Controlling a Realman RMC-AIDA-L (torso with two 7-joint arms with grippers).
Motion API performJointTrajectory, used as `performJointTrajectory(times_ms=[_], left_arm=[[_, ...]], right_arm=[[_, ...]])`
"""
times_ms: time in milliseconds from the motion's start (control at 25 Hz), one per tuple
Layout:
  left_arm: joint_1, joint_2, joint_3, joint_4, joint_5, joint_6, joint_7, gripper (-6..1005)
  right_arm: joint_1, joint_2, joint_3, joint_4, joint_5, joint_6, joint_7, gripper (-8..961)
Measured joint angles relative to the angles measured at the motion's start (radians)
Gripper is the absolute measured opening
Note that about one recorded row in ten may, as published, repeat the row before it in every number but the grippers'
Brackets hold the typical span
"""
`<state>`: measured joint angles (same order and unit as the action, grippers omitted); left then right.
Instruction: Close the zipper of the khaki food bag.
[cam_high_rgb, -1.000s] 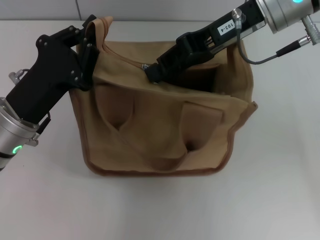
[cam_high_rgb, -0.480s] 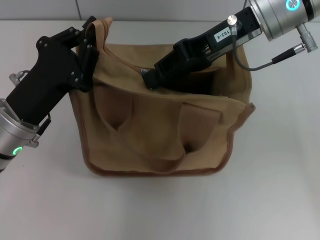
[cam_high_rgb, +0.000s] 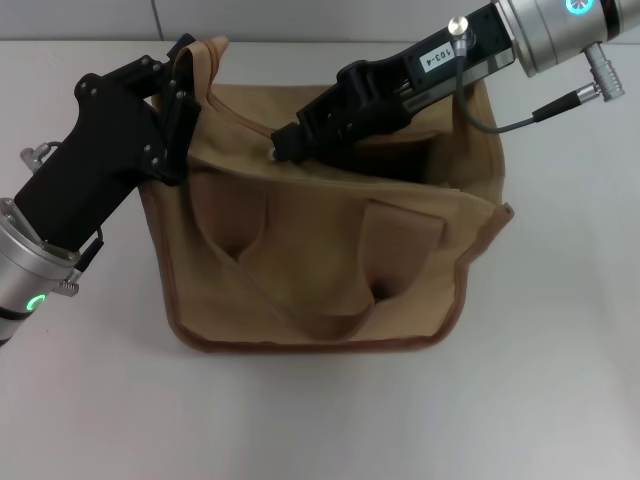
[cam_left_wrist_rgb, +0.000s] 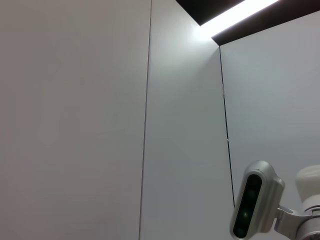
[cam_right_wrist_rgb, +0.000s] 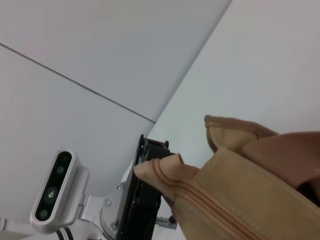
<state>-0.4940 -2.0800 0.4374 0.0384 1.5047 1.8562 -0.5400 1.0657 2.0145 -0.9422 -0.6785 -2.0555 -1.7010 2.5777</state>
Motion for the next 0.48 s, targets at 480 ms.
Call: performJointTrajectory(times_ms=[480], left_arm=[[0.0,0.0,0.001,0.0,0.0,0.0,0.0,20]], right_arm=[[-0.012,-0.002,0.006,0.005,0.001,0.001,-0.001,209]])
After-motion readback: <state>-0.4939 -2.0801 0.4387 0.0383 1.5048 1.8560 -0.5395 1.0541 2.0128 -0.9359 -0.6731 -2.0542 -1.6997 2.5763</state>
